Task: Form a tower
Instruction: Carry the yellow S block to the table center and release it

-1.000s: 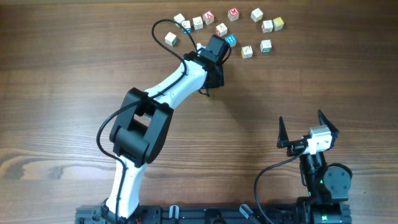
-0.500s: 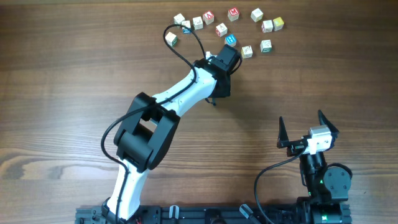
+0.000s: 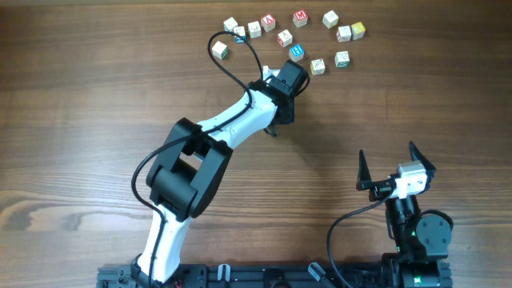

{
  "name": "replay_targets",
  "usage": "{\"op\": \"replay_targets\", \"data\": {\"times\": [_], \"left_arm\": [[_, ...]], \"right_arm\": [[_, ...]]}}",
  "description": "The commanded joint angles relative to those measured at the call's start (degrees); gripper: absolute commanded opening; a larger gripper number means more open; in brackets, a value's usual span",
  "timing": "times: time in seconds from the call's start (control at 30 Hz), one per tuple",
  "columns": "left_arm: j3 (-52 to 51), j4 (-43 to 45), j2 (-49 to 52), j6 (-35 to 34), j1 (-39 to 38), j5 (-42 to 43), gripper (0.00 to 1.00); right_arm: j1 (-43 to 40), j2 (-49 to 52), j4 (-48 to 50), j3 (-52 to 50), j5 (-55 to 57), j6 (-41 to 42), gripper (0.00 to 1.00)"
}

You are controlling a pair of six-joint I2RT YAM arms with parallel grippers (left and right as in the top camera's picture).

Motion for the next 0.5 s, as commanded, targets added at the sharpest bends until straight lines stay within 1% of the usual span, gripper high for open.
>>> {"op": "replay_targets", "data": {"times": [0.0,0.07,0.1,0.17,0.2,0.27,0.33,0.37,0.47], "left_arm": [[-1.6,1.2,2.0,-0.1,0.9,-0.5,0.38],[-1.6,1.2,2.0,-0.1,0.9,-0.5,0.39],[-1.6,1.2,2.0,-0.1,0.9,-0.5,0.41],[-1.6,1.5,2.0,1.6,0.9,-0.5,0.48],[-1.6,1.8,2.0,2.8,0.9,-0.5,0.54],[-1.5,1.7,1.8,2.9,0.9,-0.5,0.71],[-1.4,1.4,1.3,2.9,0.8,-0.4,0.98],[-1.4,1.0,0.7,2.9,0.8,-0.4,1.0],[-1.4,-0.8,-2.8,2.9,0.8,-0.2,1.0]], "right_arm": [[-0.3,-0.3,0.3,0.0,0.6,-0.7,1.0],[-0.3,-0.3,0.3,0.0,0.6,-0.7,1.0],[-0.3,-0.3,0.3,0.0,0.6,-0.7,1.0],[-0.3,-0.3,0.3,0.0,0.6,-0.7,1.0],[-0.3,-0.3,0.3,0.0,0.6,-0.7,1.0],[-0.3,-0.3,0.3,0.0,0.6,-0.7,1.0],[-0.3,-0.3,0.3,0.0,0.6,-0.7,1.0],[-0.3,-0.3,0.3,0.0,0.6,-0.7,1.0],[-0.3,-0.3,0.3,0.0,0.5,-0.7,1.0]]}}
